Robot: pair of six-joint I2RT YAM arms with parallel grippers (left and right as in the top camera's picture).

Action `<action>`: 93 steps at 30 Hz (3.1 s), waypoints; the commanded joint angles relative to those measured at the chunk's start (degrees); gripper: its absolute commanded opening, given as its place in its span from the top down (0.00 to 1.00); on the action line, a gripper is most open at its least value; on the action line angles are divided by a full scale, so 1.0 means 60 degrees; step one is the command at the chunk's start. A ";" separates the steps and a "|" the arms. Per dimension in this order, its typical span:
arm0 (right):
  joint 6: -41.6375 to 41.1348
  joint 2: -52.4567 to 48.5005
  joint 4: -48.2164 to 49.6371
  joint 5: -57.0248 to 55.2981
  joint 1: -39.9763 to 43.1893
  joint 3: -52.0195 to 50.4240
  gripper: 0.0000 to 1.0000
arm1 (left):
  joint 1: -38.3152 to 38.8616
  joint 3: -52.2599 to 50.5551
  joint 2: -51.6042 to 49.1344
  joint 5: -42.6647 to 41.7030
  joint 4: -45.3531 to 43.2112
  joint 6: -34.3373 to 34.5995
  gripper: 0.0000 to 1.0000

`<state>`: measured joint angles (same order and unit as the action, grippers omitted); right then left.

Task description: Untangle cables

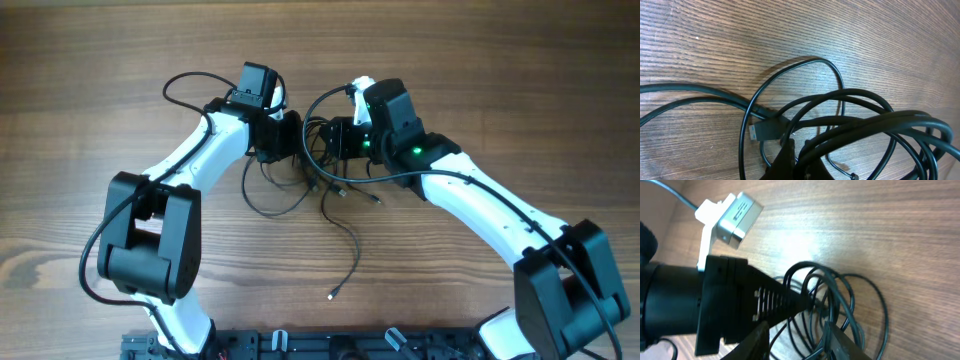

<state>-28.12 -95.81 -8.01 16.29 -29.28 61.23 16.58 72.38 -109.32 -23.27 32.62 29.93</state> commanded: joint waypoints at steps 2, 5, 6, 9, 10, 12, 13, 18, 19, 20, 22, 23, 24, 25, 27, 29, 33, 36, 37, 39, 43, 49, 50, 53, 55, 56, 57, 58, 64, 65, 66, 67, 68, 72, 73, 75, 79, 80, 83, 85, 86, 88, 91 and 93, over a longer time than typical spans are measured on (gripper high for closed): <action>0.0175 -0.0732 0.0062 -0.0331 -0.0022 0.0025 0.64 | 0.0189 0.0095 -0.0106 -0.0080 0.0018 0.0138 0.96; 0.0164 -0.1268 0.0415 -0.0138 -0.0022 0.0025 0.65 | 0.0331 0.0095 -0.0106 -0.0080 0.0022 0.0135 0.96; 0.0175 -0.1366 0.0474 -0.0142 -0.0022 0.0025 0.66 | 0.0372 0.0095 -0.0106 -0.0076 0.0022 0.0135 0.96; 0.0182 -0.1606 0.0514 -0.0142 -0.0022 0.0025 0.80 | 0.0426 0.0095 -0.0106 -0.0076 0.0029 0.0131 0.96; 0.0189 -0.1621 0.0503 -0.0142 -0.0022 0.0025 0.80 | 0.0433 0.0095 -0.0106 -0.0076 0.0033 0.0131 0.96; 0.0186 -0.1621 0.0499 -0.0146 -0.0022 0.0025 0.80 | 0.0433 0.0095 -0.0106 -0.0076 0.0029 0.0131 0.96; 0.0186 -0.1621 0.0484 -0.0146 -0.0022 0.0025 0.79 | 0.0430 0.0095 -0.0106 -0.0069 0.0029 0.0131 0.96; 0.0193 -0.1625 0.0200 -0.0295 -0.0022 0.0025 0.75 | 0.0433 0.0095 -0.0106 -0.0069 0.0047 0.0127 0.96; 0.0193 -0.1625 0.0153 -0.0408 -0.0022 0.0022 0.75 | 0.0430 0.0095 -0.0106 -0.0069 0.0058 0.0127 0.96; 0.0197 -0.1625 0.0135 -0.0444 -0.0022 0.0022 0.75 | 0.0433 0.0095 -0.0106 -0.0069 0.0062 0.0127 0.96; 0.0193 -0.1643 0.0138 -0.0466 -0.0022 0.0022 0.76 | 0.0433 0.0095 -0.0106 -0.0069 0.0062 0.0131 0.96; 0.0193 -0.1665 0.0138 -0.0466 -0.0022 0.0022 0.75 | 0.0430 0.0095 -0.0106 -0.0069 0.0062 0.0131 0.96; 0.0193 -0.1698 0.0138 -0.0466 -0.0022 0.0022 0.75 | 0.0430 0.0095 -0.0106 -0.0069 0.0062 0.0131 0.96; 0.0189 -0.1756 0.0131 -0.0466 -0.0022 0.0022 0.75 | 0.0430 0.0095 -0.0106 -0.0073 0.0062 0.0131 0.96; 0.0186 -0.1905 0.0087 -0.0463 -0.0022 0.0022 0.75 | 0.0430 0.0095 -0.0106 -0.0073 0.0066 0.0127 0.96; 0.0157 -0.2044 0.0076 -0.0255 -0.0022 0.0022 0.72 | 0.0430 0.0095 -0.0106 -0.0069 0.0066 0.0127 0.96; 0.0055 -0.2091 -0.0106 0.0579 -0.0022 0.0022 0.71 | 0.0430 0.0095 -0.0106 -0.0069 0.0066 0.0127 0.96; -0.0106 -0.2095 -0.0477 0.0543 -0.0022 0.0022 0.70 | 0.0430 0.0095 -0.0106 -0.0069 0.0062 0.0127 0.96; -0.0106 -0.2095 -0.0557 0.0539 -0.0022 0.0022 0.70 | 0.0430 0.0095 -0.0106 -0.0069 0.0062 0.0127 0.96; -0.0102 -0.2102 -0.0648 0.0543 -0.0025 0.0022 0.69 | 0.0423 0.0095 -0.0106 -0.0066 0.0058 0.0124 0.96; -0.0098 -0.2106 -0.0678 0.0535 -0.0025 0.0022 0.68 | 0.0397 0.0095 -0.0106 0.0306 0.0058 0.0080 0.96; -0.0091 -0.2106 -0.0550 0.0499 -0.0022 0.0022 0.73 | 0.0397 0.0095 -0.0106 0.0324 0.0164 0.0055 0.96; -0.0087 -0.2106 -0.0474 0.0495 -0.0022 0.0022 0.76 | 0.0397 0.0095 -0.0106 0.0324 0.0186 0.0055 0.96; -0.0087 -0.2106 -0.0066 0.0237 -0.0011 0.0025 0.73 | 0.0397 0.0095 -0.0106 0.0321 0.0280 0.0055 0.96; -0.0055 -0.2106 0.0004 0.0066 -0.0004 0.0025 0.70 | 0.0397 0.0095 -0.0106 0.0321 0.0280 0.0055 0.96; -0.0055 -0.2106 0.0004 0.0069 -0.0004 0.0025 0.70 | 0.0397 0.0095 -0.0106 0.0321 0.0277 0.0055 0.96; -0.0051 -0.2106 0.0007 0.0069 -0.0004 0.0025 0.70 | 0.0397 0.0095 -0.0109 0.0321 0.0277 0.0055 0.96; -0.0058 -0.2106 0.0007 0.0069 -0.0004 0.0025 0.70 | 0.0397 0.0095 -0.0106 0.0321 0.0273 0.0055 0.96; -0.0066 -0.2106 0.0084 0.0066 0.0018 0.0025 0.70 | 0.0408 0.0095 -0.0106 0.0331 0.0277 0.0055 0.96; -0.0066 -0.2106 0.0117 0.0069 0.0018 0.0025 0.69 | 0.0408 0.0095 -0.0106 0.0346 0.0277 0.0055 0.96; -0.0062 -0.2106 0.0157 0.0066 0.0018 0.0025 0.69 | 0.0408 0.0095 -0.0106 0.0361 0.0277 0.0055 0.96; -0.0058 -0.2106 0.0219 0.0047 0.0018 0.0025 0.69 | 0.0408 0.0095 -0.0106 0.0364 0.0277 0.0055 0.96; -0.0055 -0.2106 0.0277 -0.0069 0.0018 0.0025 0.69 | 0.0408 0.0095 -0.0106 0.0364 0.0277 0.0055 0.96; -0.0055 -0.2106 0.0565 -0.0572 0.0015 0.0025 0.69 | 0.0408 0.0095 -0.0106 0.0361 0.0277 0.0058 0.96; -0.0055 -0.2106 0.0579 -0.0572 0.0015 0.0025 0.70 | 0.0408 0.0095 -0.0106 0.0364 0.0277 0.0058 0.96; -0.0055 -0.2106 0.0579 -0.0572 0.0015 0.0025 0.73 | 0.0408 0.0095 -0.0106 0.0364 0.0277 0.0058 0.96; -0.0055 -0.2106 0.0532 -0.0448 0.0015 0.0025 0.85 | 0.0404 0.0095 -0.0106 0.0364 0.0273 0.0058 0.96; -0.0058 -0.2106 0.0477 -0.0310 0.0015 0.0025 0.86 | 0.0404 0.0095 -0.0106 0.0364 0.0273 0.0058 0.96; -0.0066 -0.2106 0.0386 -0.0211 0.0007 0.0025 0.87 | 0.0408 0.0095 -0.0106 0.0397 0.0270 0.0058 0.96; -0.0055 -0.2106 0.0262 -0.0164 0.0004 0.0025 0.96 | 0.0404 0.0095 -0.0106 0.0397 0.0222 0.0058 0.96; -0.0044 -0.2106 0.0251 0.0015 0.0007 0.0025 0.96 | 0.0404 0.0095 -0.0106 0.0397 0.0193 0.0062 0.96; 0.0404 -0.2084 0.0419 0.0794 0.0007 0.0029 0.95 | 0.0404 0.0095 -0.0106 0.0441 0.0157 0.0066 0.96; 0.0860 -0.1639 0.0586 0.1989 0.0018 0.0073 0.96 | 0.0404 0.0095 -0.0106 0.0801 0.0175 0.0098 0.96; 0.0874 -0.1104 0.0590 0.2313 0.0015 0.0073 0.95 | 0.0404 0.0095 -0.0106 0.0823 0.0171 0.0102 0.96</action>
<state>-25.32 -106.87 -4.80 21.67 -28.71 61.23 19.00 72.38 -109.32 -19.31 34.28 30.13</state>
